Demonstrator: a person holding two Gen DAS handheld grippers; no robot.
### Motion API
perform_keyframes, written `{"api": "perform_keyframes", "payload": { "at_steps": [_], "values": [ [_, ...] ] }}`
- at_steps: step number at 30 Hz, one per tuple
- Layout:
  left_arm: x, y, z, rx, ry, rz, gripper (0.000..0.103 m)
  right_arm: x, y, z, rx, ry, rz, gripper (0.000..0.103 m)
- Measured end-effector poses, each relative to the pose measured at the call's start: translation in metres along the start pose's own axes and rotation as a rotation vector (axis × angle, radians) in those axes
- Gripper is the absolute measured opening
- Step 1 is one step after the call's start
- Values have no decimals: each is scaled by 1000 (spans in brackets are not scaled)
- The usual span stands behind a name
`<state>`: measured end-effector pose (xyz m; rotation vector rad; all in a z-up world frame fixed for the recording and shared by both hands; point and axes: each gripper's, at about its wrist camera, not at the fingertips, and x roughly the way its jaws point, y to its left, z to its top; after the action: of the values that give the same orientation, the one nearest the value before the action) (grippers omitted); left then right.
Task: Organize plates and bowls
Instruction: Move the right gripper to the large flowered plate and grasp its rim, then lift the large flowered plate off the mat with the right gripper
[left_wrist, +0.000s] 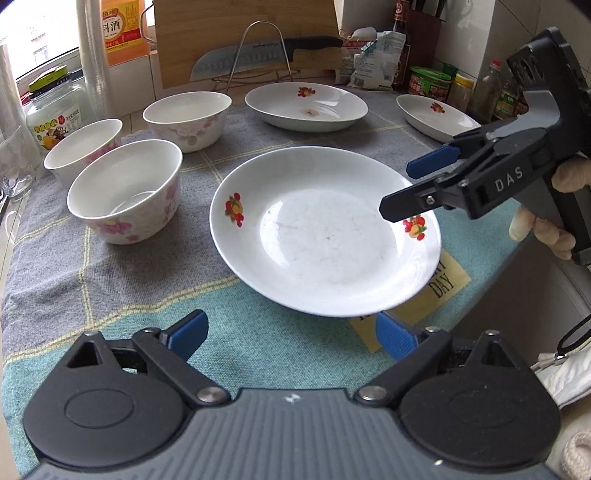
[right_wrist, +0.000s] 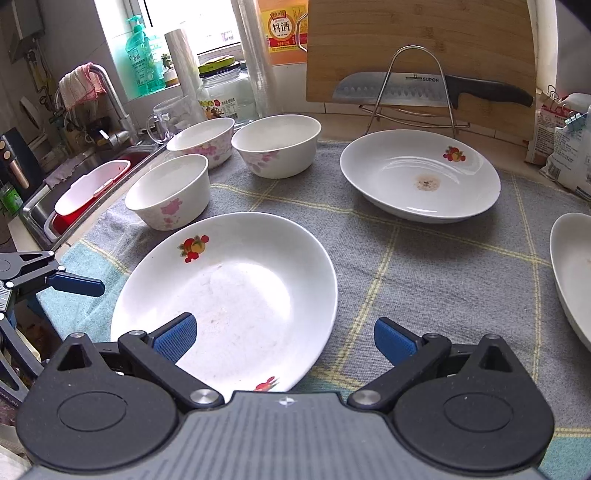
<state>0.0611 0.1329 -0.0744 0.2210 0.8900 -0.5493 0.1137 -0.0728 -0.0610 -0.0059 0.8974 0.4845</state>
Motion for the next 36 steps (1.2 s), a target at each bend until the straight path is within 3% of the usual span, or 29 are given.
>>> {"api": "perform_keyframes", "payload": {
  "at_steps": [13, 17, 22, 28, 36],
  "values": [
    [28, -2, 3, 122, -33, -91, 101, 6, 18, -13, 31, 95, -50, 103],
    [32, -6, 1, 189, -54, -91, 102, 7, 21, -16, 48, 113, -55, 103],
    [35, -3, 1, 200, -70, -108, 103, 13, 25, -16, 58, 138, -63, 103],
    [36, -1, 0, 207, -95, -118, 103, 23, 24, -7, 37, 161, -52, 103],
    [35, -1, -1, 203, -97, -112, 103, 36, 11, 15, 0, 178, 43, 103]
  ]
}}
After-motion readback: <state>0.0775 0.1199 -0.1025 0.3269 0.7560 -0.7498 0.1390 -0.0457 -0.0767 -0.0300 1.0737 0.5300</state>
